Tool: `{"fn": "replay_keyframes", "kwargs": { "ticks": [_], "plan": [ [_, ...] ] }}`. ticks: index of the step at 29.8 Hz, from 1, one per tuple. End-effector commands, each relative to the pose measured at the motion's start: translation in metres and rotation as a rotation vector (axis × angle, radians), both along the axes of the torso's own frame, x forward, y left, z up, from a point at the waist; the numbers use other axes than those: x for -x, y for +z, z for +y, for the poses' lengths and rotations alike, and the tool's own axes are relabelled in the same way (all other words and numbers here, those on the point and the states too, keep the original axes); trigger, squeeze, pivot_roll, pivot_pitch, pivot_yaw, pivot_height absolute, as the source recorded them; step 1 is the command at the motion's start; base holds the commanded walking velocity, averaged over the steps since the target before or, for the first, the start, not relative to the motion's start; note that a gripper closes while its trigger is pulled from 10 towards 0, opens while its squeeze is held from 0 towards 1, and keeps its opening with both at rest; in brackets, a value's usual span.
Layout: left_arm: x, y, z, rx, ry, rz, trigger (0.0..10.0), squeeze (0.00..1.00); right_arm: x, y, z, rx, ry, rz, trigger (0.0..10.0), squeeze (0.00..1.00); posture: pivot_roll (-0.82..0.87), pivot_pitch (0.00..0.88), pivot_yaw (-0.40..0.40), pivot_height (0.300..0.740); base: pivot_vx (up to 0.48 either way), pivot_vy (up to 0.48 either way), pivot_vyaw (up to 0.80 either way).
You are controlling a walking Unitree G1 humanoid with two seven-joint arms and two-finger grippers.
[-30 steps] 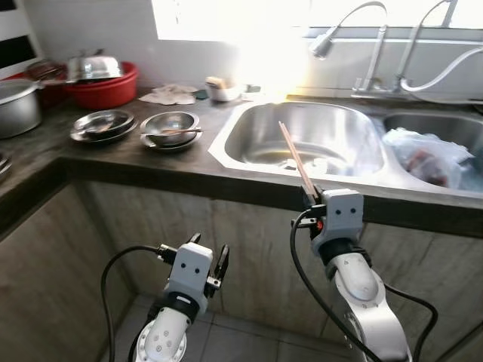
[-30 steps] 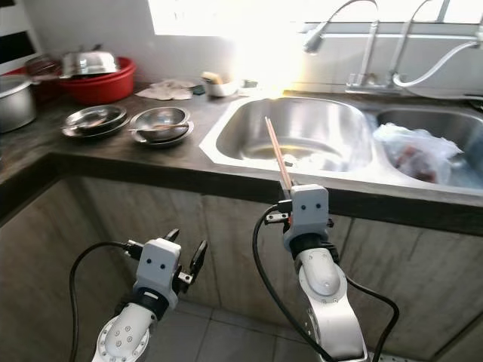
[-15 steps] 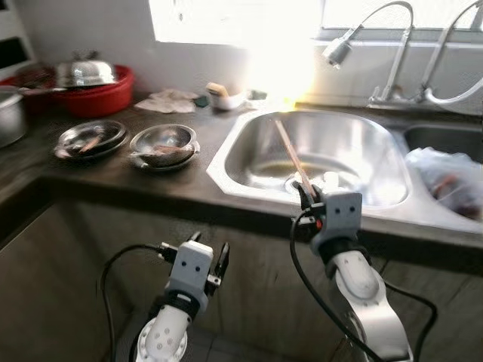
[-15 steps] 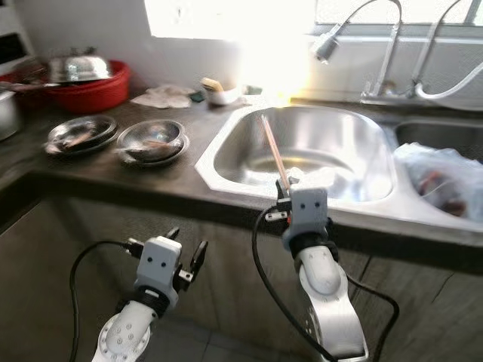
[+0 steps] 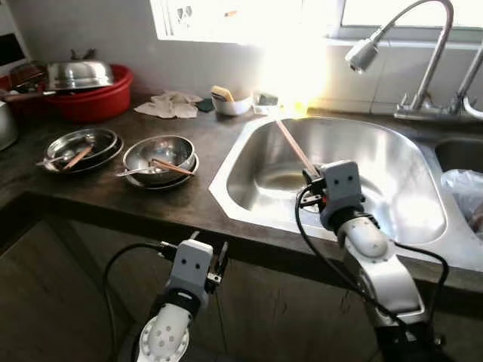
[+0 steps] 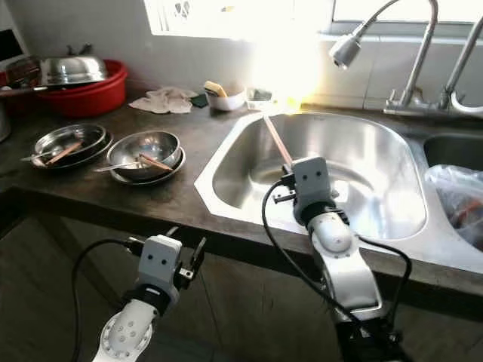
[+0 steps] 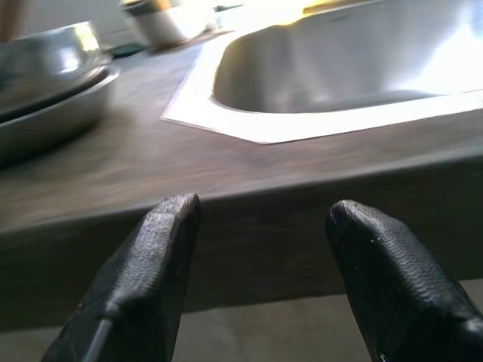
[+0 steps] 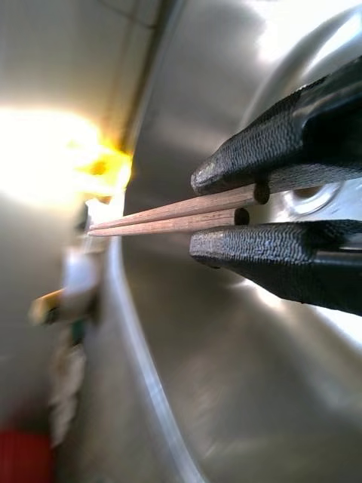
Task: Kitchen organization
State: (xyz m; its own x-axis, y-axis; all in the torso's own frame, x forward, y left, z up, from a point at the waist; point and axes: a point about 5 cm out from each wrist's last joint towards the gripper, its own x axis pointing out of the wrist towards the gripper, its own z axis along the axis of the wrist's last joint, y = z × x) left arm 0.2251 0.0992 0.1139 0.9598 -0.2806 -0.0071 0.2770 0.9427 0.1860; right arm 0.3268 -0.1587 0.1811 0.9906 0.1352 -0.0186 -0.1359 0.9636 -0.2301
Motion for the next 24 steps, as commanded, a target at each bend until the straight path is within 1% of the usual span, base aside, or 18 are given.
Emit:
{"fn": "replay_keyframes", "kwargs": {
  "ticks": [1,2,3,5,6,8,12,13,14,16,20,24],
  "plan": [
    [0.001,0.001,0.001,-0.009,0.007,-0.002,10.0,0.0,-0.009,0.004,-0.003,0.013,-0.008,0.031,10.0,0.0,0.03,0.04,-0.022,0.74,0.0,0.0,0.0],
    [0.002,0.001,0.001,-0.009,0.007,-0.001,10.0,0.0,-0.015,0.004,-0.006,0.048,0.007,0.058,10.0,0.0,0.03,0.043,-0.021,0.74,0.0,0.0,0.0],
    [0.002,0.001,0.001,-0.009,0.007,-0.001,10.0,0.0,-0.015,0.004,-0.006,0.048,0.007,0.058,10.0,0.0,0.03,0.043,-0.021,0.74,0.0,0.0,0.0],
    [0.002,0.001,0.001,-0.008,0.009,0.002,10.0,0.0,-0.021,0.001,-0.007,0.092,0.052,0.118,10.0,0.0,0.04,0.047,-0.024,0.74,0.0,0.0,0.0],
    [0.002,0.001,0.001,-0.008,0.009,0.002,10.0,0.0,-0.021,0.001,-0.007,0.092,0.052,0.118,10.0,0.0,0.04,0.047,-0.024,0.74,0.0,0.0,0.0],
    [0.003,0.001,0.001,-0.008,0.006,0.002,10.0,0.0,-0.028,-0.005,-0.006,0.166,0.1,0.188,10.0,0.0,0.04,0.052,-0.029,0.74,0.0,0.0,0.0],
    [0.004,0.002,0.0,-0.008,0.005,0.001,10.0,0.0,-0.036,-0.01,-0.004,0.197,0.122,0.225,10.0,0.0,0.05,0.055,-0.037,0.74,0.0,0.0,0.0],
    [0.004,0.002,0.0,-0.008,0.005,0.001,10.0,0.0,-0.036,-0.01,-0.004,0.197,0.122,0.225,10.0,0.0,0.05,0.055,-0.037,0.74,0.0,0.0,0.0],
    [0.005,0.002,0.0,-0.009,0.006,0.0,10.0,0.0,-0.04,-0.013,-0.004,0.207,0.126,0.25,10.0,0.0,0.05,0.061,-0.042,0.74,0.0,0.0,0.0],
    [0.005,0.002,-0.001,-0.009,0.006,0.0,10.0,0.0,-0.041,-0.015,-0.002,0.208,0.133,0.258,10.0,0.0,0.06,0.062,-0.043,0.74,0.0,0.0,0.0],
    [0.008,0.003,0.0,-0.008,0.01,0.0,10.0,0.0,-0.045,-0.025,0.007,0.214,0.167,0.296,10.0,0.0,0.07,0.069,-0.043,0.74,0.0,0.0,0.0],
    [0.01,0.003,-0.001,-0.007,0.014,0.003,10.0,0.0,-0.046,-0.038,0.016,0.231,0.214,0.34,10.0,0.0,0.09,0.073,-0.055,0.74,0.0,0.0,0.0]
  ]
}}
